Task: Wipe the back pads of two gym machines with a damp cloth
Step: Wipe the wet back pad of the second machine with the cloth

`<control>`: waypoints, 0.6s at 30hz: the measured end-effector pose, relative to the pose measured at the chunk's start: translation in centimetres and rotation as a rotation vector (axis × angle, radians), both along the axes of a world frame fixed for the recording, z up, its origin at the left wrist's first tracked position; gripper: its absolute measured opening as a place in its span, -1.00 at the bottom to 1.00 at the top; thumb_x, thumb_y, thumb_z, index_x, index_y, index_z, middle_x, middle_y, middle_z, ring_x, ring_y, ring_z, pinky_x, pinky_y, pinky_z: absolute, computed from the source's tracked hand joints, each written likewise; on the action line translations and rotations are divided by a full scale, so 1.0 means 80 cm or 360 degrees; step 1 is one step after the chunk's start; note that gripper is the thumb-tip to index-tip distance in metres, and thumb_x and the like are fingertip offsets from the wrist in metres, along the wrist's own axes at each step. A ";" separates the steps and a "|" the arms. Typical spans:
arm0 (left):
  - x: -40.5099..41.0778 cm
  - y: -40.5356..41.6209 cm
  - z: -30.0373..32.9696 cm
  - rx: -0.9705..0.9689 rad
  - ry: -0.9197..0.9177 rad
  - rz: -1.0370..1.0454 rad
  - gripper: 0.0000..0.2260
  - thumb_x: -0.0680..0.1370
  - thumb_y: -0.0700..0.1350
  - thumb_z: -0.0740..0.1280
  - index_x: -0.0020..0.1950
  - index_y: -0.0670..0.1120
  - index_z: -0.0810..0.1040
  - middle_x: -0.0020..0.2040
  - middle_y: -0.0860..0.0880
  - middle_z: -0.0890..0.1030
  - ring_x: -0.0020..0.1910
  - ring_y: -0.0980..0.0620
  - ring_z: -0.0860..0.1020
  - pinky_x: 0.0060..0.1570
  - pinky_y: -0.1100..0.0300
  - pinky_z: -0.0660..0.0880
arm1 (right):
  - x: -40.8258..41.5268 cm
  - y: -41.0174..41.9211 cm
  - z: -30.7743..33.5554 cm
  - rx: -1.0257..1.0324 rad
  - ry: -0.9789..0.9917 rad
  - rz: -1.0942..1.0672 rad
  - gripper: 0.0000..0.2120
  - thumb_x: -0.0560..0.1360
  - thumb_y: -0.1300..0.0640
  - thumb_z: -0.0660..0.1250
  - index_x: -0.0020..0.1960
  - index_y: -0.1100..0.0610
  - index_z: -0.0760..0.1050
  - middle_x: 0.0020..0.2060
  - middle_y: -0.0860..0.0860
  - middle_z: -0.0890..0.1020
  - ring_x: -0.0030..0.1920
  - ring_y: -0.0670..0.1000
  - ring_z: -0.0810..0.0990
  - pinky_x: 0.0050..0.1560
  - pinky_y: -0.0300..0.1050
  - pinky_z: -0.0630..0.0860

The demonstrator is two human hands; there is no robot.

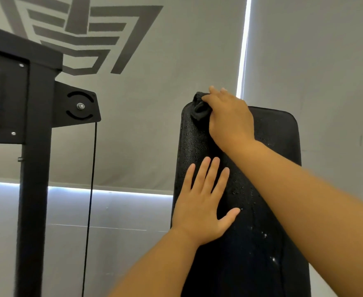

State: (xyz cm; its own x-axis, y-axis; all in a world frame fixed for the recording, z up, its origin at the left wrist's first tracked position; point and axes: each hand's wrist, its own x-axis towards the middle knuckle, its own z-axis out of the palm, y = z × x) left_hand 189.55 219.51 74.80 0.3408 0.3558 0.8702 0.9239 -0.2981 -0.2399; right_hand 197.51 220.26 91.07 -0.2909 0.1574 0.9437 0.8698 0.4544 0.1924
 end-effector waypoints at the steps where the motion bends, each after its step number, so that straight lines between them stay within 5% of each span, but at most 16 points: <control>1: 0.000 0.000 0.000 0.0015 0.0006 0.0007 -0.31 0.53 0.28 0.09 0.53 -0.12 0.19 0.54 -0.17 0.12 0.53 -0.14 0.03 0.44 -0.14 0.04 | 0.001 0.004 0.001 -0.0035 -0.0036 0.0019 -0.60 0.45 0.44 0.21 0.25 0.25 0.50 0.31 0.19 0.47 0.33 0.28 0.40 0.29 0.20 0.33; 5: -0.002 0.001 -0.003 0.0063 0.0009 0.0015 -0.31 0.53 0.27 0.12 0.53 -0.13 0.20 0.54 -0.17 0.13 0.53 -0.14 0.04 0.44 -0.14 0.06 | 0.018 0.009 -0.006 -0.0147 -0.0264 0.0058 -0.58 0.52 0.35 0.21 0.37 0.20 0.41 0.40 0.11 0.39 0.44 0.19 0.26 0.37 0.13 0.23; 11: -0.001 0.002 -0.005 0.0119 -0.0017 0.0022 -0.32 0.52 0.26 0.17 0.51 -0.12 0.24 0.53 -0.16 0.16 0.53 -0.14 0.07 0.45 -0.14 0.06 | 0.050 0.013 0.000 -0.0071 -0.0499 0.0070 -0.66 0.53 0.36 0.20 0.26 0.19 0.50 0.38 0.06 0.43 0.42 0.14 0.32 0.29 0.13 0.34; 18: -0.001 0.003 -0.005 0.0149 -0.0023 0.0042 -0.32 0.51 0.26 0.19 0.50 -0.12 0.27 0.53 -0.16 0.18 0.52 -0.14 0.08 0.45 -0.15 0.06 | 0.072 0.023 -0.029 0.0135 -0.0198 0.0144 -0.61 0.47 0.26 0.04 0.11 0.23 0.58 0.24 0.12 0.56 0.28 0.20 0.48 0.22 0.15 0.43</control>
State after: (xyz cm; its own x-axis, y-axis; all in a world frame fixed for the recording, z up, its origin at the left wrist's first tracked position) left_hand 189.45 219.76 74.38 0.3194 0.2813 0.9049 0.9347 -0.2508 -0.2519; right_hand 203.31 222.07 88.76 -0.4159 0.0467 0.9082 0.7932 0.5071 0.3371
